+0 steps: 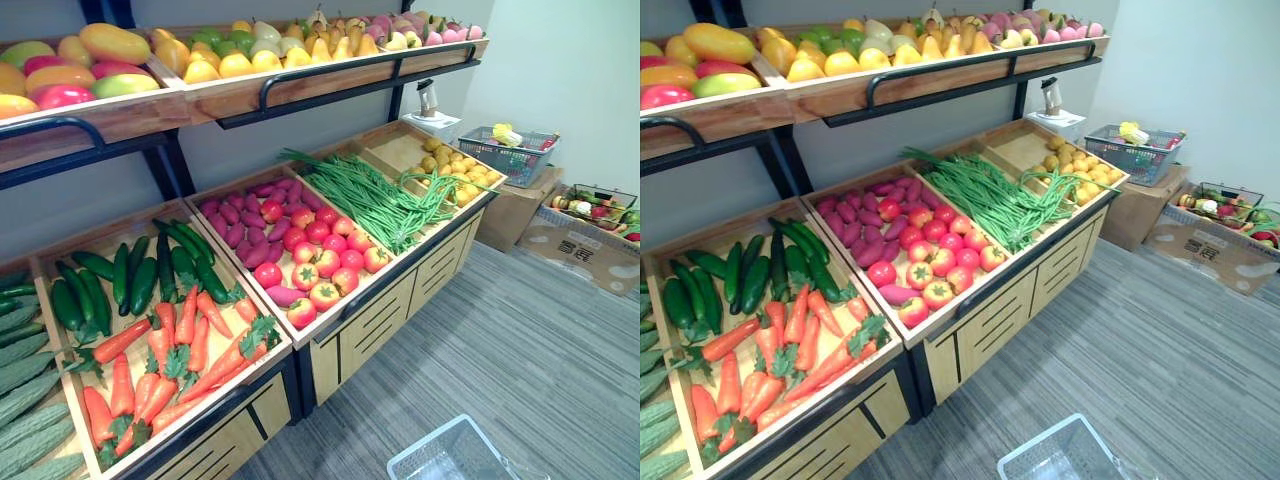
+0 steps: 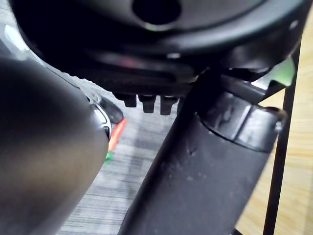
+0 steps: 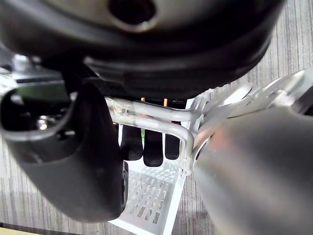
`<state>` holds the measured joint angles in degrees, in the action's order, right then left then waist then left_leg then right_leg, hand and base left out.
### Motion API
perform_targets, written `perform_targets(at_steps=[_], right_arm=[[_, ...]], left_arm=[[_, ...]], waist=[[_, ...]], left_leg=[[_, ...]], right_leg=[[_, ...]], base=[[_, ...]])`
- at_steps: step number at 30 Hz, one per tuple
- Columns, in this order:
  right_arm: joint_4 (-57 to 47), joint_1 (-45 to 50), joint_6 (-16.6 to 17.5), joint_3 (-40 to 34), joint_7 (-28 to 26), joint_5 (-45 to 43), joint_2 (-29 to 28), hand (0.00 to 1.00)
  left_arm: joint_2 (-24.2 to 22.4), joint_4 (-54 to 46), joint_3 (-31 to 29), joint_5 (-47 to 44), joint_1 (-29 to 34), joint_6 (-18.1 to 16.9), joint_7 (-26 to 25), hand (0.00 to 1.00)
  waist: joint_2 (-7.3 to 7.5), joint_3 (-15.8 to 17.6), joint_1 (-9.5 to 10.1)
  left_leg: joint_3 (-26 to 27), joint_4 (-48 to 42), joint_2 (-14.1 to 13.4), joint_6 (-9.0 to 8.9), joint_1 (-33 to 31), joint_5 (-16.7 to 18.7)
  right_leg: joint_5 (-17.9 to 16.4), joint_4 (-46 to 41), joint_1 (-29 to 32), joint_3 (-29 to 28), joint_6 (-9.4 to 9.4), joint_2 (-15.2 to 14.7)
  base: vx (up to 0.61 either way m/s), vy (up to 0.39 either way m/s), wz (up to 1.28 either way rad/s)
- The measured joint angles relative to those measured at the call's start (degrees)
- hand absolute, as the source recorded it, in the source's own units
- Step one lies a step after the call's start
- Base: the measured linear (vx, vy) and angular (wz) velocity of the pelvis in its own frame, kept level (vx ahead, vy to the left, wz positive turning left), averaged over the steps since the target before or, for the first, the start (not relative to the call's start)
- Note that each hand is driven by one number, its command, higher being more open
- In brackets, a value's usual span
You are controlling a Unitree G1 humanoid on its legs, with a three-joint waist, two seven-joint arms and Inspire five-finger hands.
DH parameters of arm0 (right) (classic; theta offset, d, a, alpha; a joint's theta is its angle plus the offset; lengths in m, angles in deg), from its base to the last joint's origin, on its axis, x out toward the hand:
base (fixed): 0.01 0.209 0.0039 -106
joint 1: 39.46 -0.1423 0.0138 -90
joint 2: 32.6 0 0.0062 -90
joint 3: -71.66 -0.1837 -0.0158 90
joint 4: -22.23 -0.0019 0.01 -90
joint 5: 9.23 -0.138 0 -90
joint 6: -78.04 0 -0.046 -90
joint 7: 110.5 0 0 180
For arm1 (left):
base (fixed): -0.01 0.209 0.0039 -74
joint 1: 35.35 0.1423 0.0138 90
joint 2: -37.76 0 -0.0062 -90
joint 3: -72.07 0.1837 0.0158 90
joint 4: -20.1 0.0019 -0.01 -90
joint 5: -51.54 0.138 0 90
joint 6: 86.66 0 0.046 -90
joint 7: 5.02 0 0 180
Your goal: Pick vegetable in the basket
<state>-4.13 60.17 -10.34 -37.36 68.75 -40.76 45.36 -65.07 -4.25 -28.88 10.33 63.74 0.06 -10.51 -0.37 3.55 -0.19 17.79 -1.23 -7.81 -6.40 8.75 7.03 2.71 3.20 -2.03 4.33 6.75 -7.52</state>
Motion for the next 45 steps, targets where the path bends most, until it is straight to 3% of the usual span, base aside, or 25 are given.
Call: perform_targets(at_steps=[4, 6, 7, 8, 9, 10, 11, 13, 18, 19, 20, 23, 25, 26, 27, 34, 40, 45], right_arm=[[-0.46, -0.05, 0.25, 0.00, -0.57, 0.09, -0.09, 0.00], [-0.53, -1.63, -0.33, 0.09, -1.10, 2.54, -0.14, 0.00], [-0.57, -2.26, -0.40, 0.05, -1.38, 3.14, -0.06, 0.00], [-1.04, -3.34, -0.02, -0.79, -1.33, 4.40, 0.44, 0.00], [-1.10, -3.89, 0.07, -1.22, -1.35, 4.49, 0.91, 0.00], [-1.20, -4.20, 0.22, -1.00, -1.72, 4.53, 1.36, 0.00], [-1.02, -4.18, 0.37, -0.68, -1.84, 4.46, 1.22, 0.00], [-0.82, -4.10, 1.29, -0.51, -1.52, 4.32, 0.83, 0.00], [-0.27, -3.71, 0.63, -0.10, -0.41, 3.36, 1.14, 0.00], [0.36, -3.94, -1.65, -0.04, 0.19, 2.15, 1.44, 0.00], [0.73, -3.09, -1.96, -0.04, 0.20, 2.27, 1.45, 0.00], [0.97, 0.06, -3.42, -0.12, 0.69, 2.37, 1.58, 0.00], [1.79, 0.38, -3.68, -0.23, 0.76, 3.35, 1.86, 0.00], [2.15, 3.90, -2.39, -0.11, -0.56, 3.94, 1.70, 0.00], [2.19, 4.20, -2.37, -0.15, -0.46, 2.97, 1.37, 0.00], [2.02, 2.92, 1.38, 0.08, -1.02, 2.36, 1.17, 0.00], [1.87, 2.11, 1.01, 0.57, -2.10, 1.92, 0.23, 0.00], [1.86, 0.55, -0.40, 2.27, -3.24, 2.05, 0.18, 0.00]], left_arm=[[0.83, 1.04, 1.08, 0.91, -0.85, -0.16, 1.10, 1.00], [0.55, 0.99, 0.97, 0.62, -0.83, -0.58, 1.49, 1.00], [0.57, 0.88, 0.98, 0.55, -0.83, -0.71, 1.52, 1.00], [0.13, 0.36, 1.00, 0.55, -1.14, -1.09, 1.63, 1.00], [0.01, -0.20, 0.97, 0.58, -0.89, -1.47, 1.65, 1.00], [0.54, -0.92, 0.92, 0.84, -0.42, -2.09, 1.69, 1.00], [0.94, -0.92, 0.54, 1.07, -0.60, -2.25, 1.67, 1.00], [1.01, -1.09, 0.49, 1.54, -1.09, -2.31, 1.55, 1.00], [1.01, -1.15, -0.31, 3.10, -2.27, -1.87, 1.10, 1.00], [1.00, -1.93, -1.90, 0.74, -2.91, -2.82, 2.31, 1.00], [0.65, -1.98, -1.69, -0.71, -2.82, -3.46, 2.93, 1.00], [0.73, -2.00, -1.74, -2.18, -3.20, -3.91, 4.36, 1.00], [0.73, -2.00, -1.86, -3.71, -2.79, -4.23, 4.95, 1.00], [-0.03, -0.64, -1.10, -3.06, -1.24, -5.34, 5.44, 1.00], [0.47, -0.71, -0.49, -2.96, -1.87, -5.32, 5.87, 1.00], [0.74, -0.49, 1.07, -1.25, -3.12, -4.97, 5.92, 1.00], [1.29, -0.23, 1.16, 1.45, -3.74, -5.22, 6.12, 1.00], [1.35, -0.01, 1.37, 1.89, -3.69, -5.23, 5.95, 1.00]], waist=[[-0.13, 0.68, -0.41], [-0.96, 1.83, -0.33], [-1.29, 2.39, -0.32], [-2.10, 3.81, -0.39], [-2.03, 4.40, -0.37], [-0.96, 5.12, -0.19], [-0.76, 5.37, -0.30], [-0.54, 5.73, -0.34], [-0.51, 6.20, -0.82], [0.25, 6.65, -0.21], [0.89, 6.91, -0.23], [1.24, 7.03, -0.54], [1.57, 7.13, -0.32], [-0.01, 4.56, -1.26], [0.72, 4.26, -1.49], [0.34, 2.95, -1.56], [1.53, 2.35, -1.31], [1.69, 2.23, -0.82]], left_leg=[[5.03, -0.50, -0.67, -0.39, 1.53, 1.00], [12.26, -1.92, -2.83, -0.70, 2.62, 1.95], [14.12, -2.16, -3.34, -0.67, 2.98, 1.98], [17.07, -2.11, -4.30, -0.79, 4.12, 1.91], [18.50, -2.17, -4.41, -0.82, 4.81, 1.90], [20.96, -2.79, -4.23, -1.07, 5.96, 2.05], [21.54, -3.41, -4.91, -1.44, 6.12, 1.86], [22.83, -4.82, -6.59, -2.15, 6.12, 1.35], [23.83, -14.71, -10.31, -2.67, 4.26, -1.92], [3.02, -43.11, -12.47, 0.11, -9.09, 4.20], [-0.20, -40.93, -9.24, -0.56, -10.62, 5.29], [-2.13, -34.38, -6.72, 0.52, -15.09, 5.99], [-7.19, -26.36, -3.44, 0.49, -16.19, 6.02], [-12.48, -11.58, 0.06, 1.26, -12.05, -0.27], [-12.09, -9.70, 1.27, 1.53, -10.93, -1.21], [-10.22, -1.78, 4.30, 3.26, -6.98, -3.16], [-9.70, -0.76, 4.32, 3.27, -6.79, -3.14], [-8.94, -0.86, 3.91, 3.29, -5.68, -2.93]], right_leg=[[1.98, -0.15, 1.60, -1.34, -0.30, 1.12], [4.58, -0.62, 3.55, 8.12, -3.41, 3.16], [3.57, -1.90, 4.01, 11.73, -5.22, 2.83], [-0.96, -9.04, 5.94, 22.39, -8.42, 0.06], [-2.03, -12.41, 6.47, 26.76, -9.62, -1.57], [-1.87, -15.41, 6.98, 30.50, -8.48, -3.23], [-1.56, -14.39, 7.00, 29.47, -7.14, -1.67], [-1.45, -12.83, 7.23, 27.69, -6.98, 0.68], [-3.09, -12.87, 8.43, 22.73, -9.11, 3.05], [-4.70, -11.15, 6.45, 10.45, -10.87, 8.41], [-4.66, -11.16, 5.28, 9.06, -10.97, 8.58], [-5.30, -10.63, 2.99, 5.30, -10.71, 9.61], [-5.47, -10.65, 2.79, 2.45, -10.16, 9.34], [-6.77, -11.98, 2.29, -2.99, -6.53, 8.25], [-7.69, -12.41, 2.30, -2.98, -5.78, 7.05], [-9.11, -12.17, 3.08, -3.28, -4.23, 4.46], [-8.68, -10.19, 2.68, -2.71, -3.58, 4.48], [-6.95, -7.86, 0.91, -1.60, -3.34, 4.85]], base=[[-0.06, 0.007, -0.70], [-0.09, -0.082, -1.38], [-0.04, -0.099, -1.37], [0.01, -0.053, -0.97], [0.06, -0.022, -1.20], [0.09, -0.050, -0.98], [0.09, -0.094, -0.86], [0.08, -0.174, -0.64], [0.09, -0.230, -0.96], [0.20, -0.393, -2.85], [0.19, -0.349, -2.82], [0.06, 0.032, -0.62], [0.23, 0.216, -1.28], [0.47, 0.435, -1.81], [0.48, 0.425, -1.50], [0.17, 0.089, -0.05], [0.09, 0.027, -0.03], [0.01, 0.000, -0.10]])
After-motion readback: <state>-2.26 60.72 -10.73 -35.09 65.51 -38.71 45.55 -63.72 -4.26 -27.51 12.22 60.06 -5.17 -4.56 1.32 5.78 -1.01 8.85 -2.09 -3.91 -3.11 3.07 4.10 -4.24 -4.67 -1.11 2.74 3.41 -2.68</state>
